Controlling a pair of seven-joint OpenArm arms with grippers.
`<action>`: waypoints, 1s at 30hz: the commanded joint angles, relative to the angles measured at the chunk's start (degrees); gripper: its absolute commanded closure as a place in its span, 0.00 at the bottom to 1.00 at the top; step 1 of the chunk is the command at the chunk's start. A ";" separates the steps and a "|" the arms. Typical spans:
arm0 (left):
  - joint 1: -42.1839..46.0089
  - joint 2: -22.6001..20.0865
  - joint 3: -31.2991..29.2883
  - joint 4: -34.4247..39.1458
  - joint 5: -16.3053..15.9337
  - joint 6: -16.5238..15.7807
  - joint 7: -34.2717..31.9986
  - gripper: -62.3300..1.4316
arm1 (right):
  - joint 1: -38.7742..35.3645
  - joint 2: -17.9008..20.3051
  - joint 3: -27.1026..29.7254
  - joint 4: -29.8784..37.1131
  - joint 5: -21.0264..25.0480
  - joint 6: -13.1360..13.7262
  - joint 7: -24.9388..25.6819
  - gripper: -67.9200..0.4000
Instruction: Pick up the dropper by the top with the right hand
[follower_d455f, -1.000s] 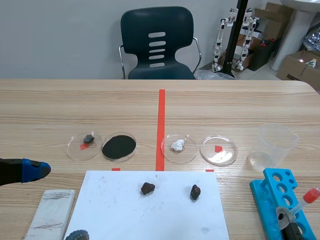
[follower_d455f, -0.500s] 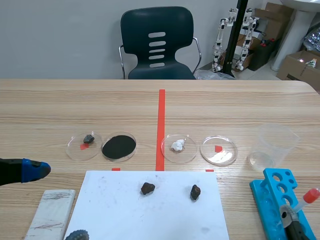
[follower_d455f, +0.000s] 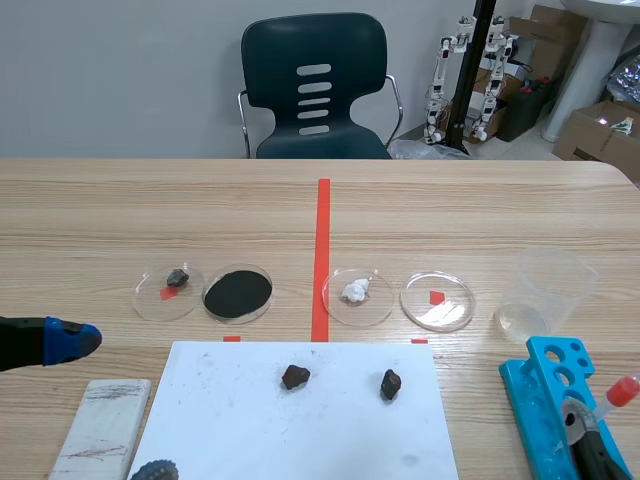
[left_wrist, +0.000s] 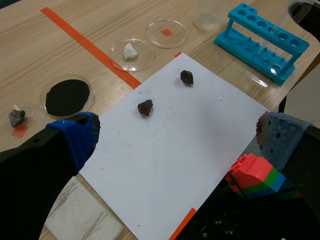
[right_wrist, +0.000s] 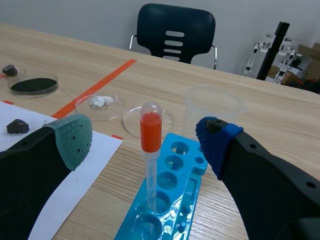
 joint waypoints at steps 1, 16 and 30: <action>0.09 0.15 -0.15 0.39 -0.59 0.07 -0.83 0.00 | 0.50 0.13 0.39 0.31 0.63 0.02 0.66 0.38; 0.09 0.15 -0.15 0.39 -0.59 0.07 -0.83 0.00 | 0.50 0.13 0.46 0.31 0.83 0.04 0.20 0.68; 0.09 0.15 -0.15 0.39 -0.59 0.07 -0.83 0.00 | 0.50 0.13 0.44 0.31 0.92 0.07 0.44 0.87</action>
